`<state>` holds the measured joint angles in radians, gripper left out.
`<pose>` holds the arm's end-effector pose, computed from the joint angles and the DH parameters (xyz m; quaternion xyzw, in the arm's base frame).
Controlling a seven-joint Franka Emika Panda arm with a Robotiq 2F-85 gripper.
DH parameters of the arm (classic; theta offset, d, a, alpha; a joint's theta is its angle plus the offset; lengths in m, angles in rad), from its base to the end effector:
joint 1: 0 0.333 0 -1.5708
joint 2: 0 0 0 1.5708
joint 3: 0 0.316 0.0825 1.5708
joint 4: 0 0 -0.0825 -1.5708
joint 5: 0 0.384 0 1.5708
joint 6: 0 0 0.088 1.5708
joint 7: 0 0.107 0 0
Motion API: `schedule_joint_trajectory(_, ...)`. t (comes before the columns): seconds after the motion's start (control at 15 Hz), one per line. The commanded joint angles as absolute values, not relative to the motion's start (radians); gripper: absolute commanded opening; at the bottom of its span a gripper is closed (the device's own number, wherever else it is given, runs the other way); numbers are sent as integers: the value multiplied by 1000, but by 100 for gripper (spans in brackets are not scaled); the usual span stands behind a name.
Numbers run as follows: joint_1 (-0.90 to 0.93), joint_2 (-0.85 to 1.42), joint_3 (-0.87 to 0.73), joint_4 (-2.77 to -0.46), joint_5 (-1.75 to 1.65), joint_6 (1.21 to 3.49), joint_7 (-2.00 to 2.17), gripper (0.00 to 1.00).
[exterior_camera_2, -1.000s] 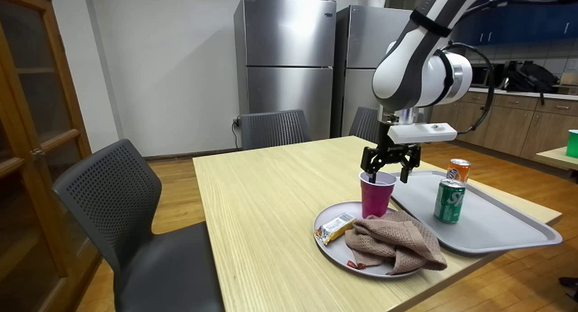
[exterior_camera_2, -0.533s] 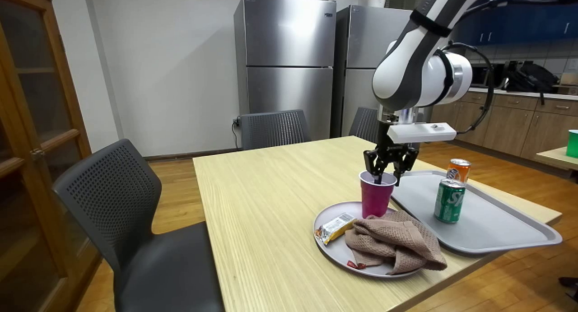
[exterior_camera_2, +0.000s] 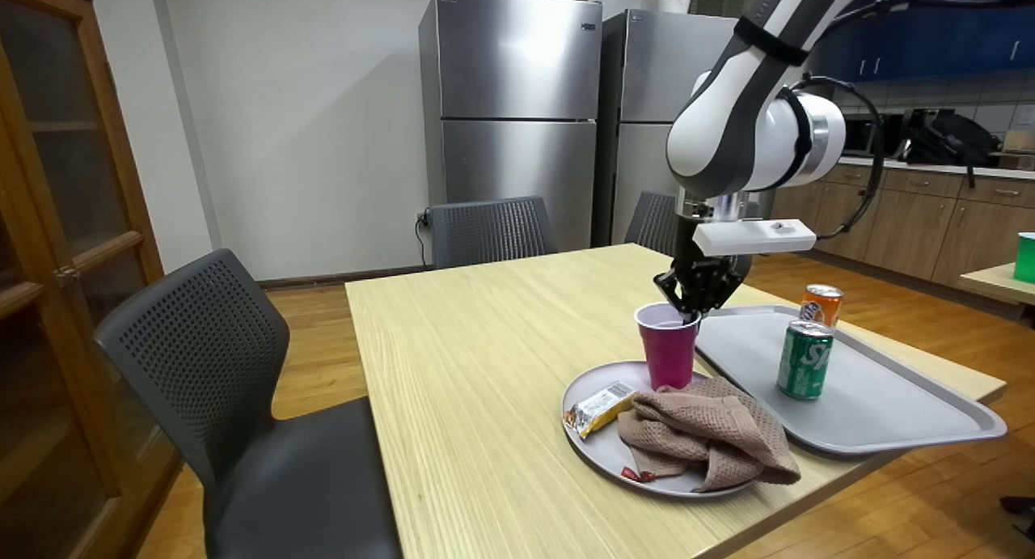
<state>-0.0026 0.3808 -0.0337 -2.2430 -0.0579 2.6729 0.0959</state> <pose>0.5486 -0.0185 0.2004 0.9987 -0.0392 0.0251 0.0192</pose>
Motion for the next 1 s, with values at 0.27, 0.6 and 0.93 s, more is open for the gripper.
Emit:
schedule_joint_trajectory(0.27,1,365,-36,-2246,-55,2675,77,1)
schedule_joint_trajectory(0.6,2,361,-36,-2242,-57,2675,76,1)
schedule_joint_trajectory(0.93,-5,362,-32,-2211,-44,2669,73,1)
